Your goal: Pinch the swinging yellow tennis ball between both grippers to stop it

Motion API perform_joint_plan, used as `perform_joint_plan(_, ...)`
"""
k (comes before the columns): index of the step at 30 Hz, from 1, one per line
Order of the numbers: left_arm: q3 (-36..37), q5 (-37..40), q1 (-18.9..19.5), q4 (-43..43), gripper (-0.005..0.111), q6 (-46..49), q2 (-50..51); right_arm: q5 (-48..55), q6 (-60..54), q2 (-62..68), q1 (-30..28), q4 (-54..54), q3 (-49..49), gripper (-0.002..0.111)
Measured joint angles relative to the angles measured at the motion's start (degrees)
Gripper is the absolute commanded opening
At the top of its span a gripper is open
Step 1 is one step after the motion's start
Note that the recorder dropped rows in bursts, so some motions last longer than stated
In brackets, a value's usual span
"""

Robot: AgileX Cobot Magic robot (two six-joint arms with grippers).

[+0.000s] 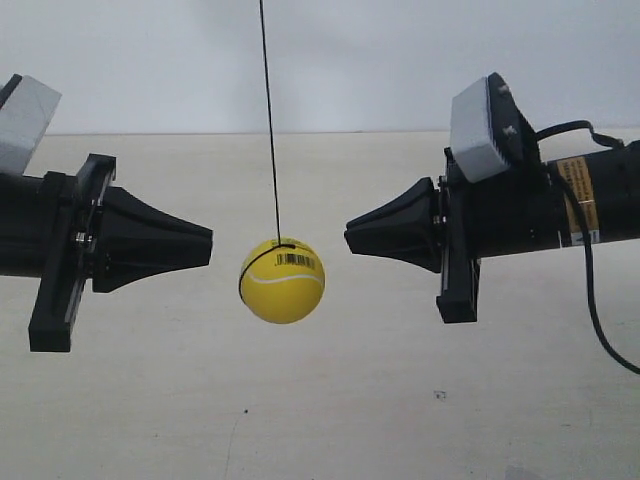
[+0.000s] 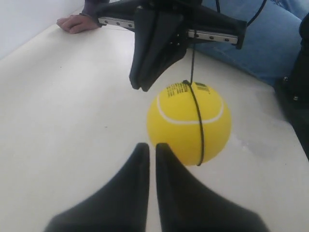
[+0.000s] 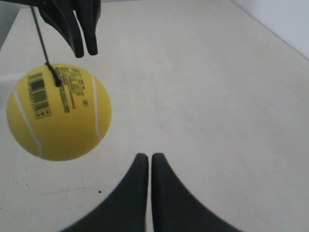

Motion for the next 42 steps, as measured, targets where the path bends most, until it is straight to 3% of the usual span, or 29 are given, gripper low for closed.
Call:
perform_joint_plan(17, 0.0, 0.0, -0.1, 0.4, 0.005, 0.0, 0.0, -3.3, 0.0, 0.1, 0.0, -0.3, 0.0, 0.0)
perform_joint_plan(24, 0.0, 0.0, -3.4, 0.0, 0.005, 0.4, 0.0, -3.6, 0.1, 0.1, 0.0, -0.8, 0.0, 0.0)
perform_joint_plan(42, 0.0, 0.0, -3.4, -1.0, 0.005, 0.6, 0.0, -6.9, 1.6, 0.1, 0.0, -3.6, 0.0, 0.0)
